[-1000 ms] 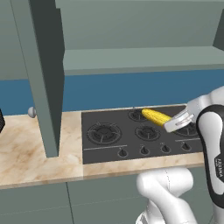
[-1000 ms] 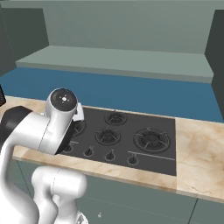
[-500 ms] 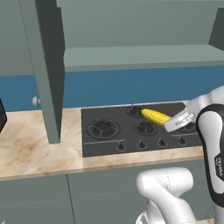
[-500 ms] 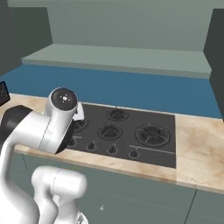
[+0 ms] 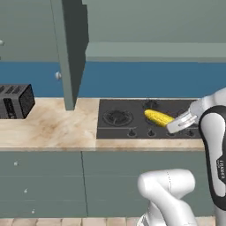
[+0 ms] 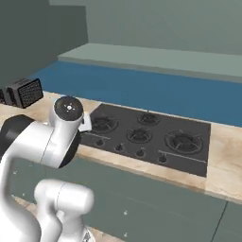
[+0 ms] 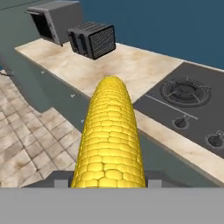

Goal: Pick the corns from the cabinet and place them in one bowl. Pick the mushroom from the sink and place it in the other bowl.

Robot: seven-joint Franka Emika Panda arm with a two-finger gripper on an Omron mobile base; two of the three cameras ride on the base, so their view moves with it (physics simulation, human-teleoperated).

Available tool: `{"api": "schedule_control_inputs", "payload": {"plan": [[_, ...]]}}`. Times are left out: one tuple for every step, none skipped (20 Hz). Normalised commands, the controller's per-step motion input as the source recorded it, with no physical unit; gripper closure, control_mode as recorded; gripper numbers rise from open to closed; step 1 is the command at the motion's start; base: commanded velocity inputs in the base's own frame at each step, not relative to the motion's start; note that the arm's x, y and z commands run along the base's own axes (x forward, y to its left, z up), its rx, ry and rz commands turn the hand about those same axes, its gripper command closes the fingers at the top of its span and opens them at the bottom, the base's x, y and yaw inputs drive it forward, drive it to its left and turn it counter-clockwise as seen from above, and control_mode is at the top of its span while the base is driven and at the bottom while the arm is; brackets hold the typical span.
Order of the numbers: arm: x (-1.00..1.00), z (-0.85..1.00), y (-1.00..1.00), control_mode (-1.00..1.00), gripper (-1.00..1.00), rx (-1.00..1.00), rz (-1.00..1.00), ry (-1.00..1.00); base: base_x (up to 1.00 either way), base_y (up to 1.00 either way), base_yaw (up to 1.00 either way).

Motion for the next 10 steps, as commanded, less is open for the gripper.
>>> {"api": "schedule_control_inputs", "payload": {"plan": [[0.0, 0.0, 0.0, 1.0, 1.0, 0.0, 0.0, 0.0, -0.25, 0.0, 0.86], [0.0, 0.0, 0.0, 1.0, 1.0, 0.0, 0.0, 0.0, -0.23, 0.0, 0.91], [0.0, 0.0, 0.0, 1.0, 1.0, 0.0, 0.0, 0.0, -0.21, 0.0, 0.94], [0.0, 0.0, 0.0, 1.0, 1.0, 0.0, 0.0, 0.0, -0.19, 0.0, 0.97], [0.0, 0.0, 0.0, 1.0, 1.0, 0.0, 0.0, 0.0, -0.18, 0.0, 0.98], [0.0, 0.0, 0.0, 1.0, 1.0, 0.0, 0.0, 0.0, -0.18, 0.0, 0.99], [0.0, 0.0, 0.0, 1.0, 1.0, 0.0, 0.0, 0.0, -0.18, 0.0, 1.0], [0.0, 0.0, 0.0, 1.0, 1.0, 0.0, 0.0, 0.0, -0.18, 0.0, 1.0], [0.0, 0.0, 0.0, 1.0, 1.0, 0.0, 0.0, 0.0, -0.18, 0.0, 1.0], [0.0, 0.0, 0.0, 1.0, 1.0, 0.0, 0.0, 0.0, -0.18, 0.0, 1.0]]}}
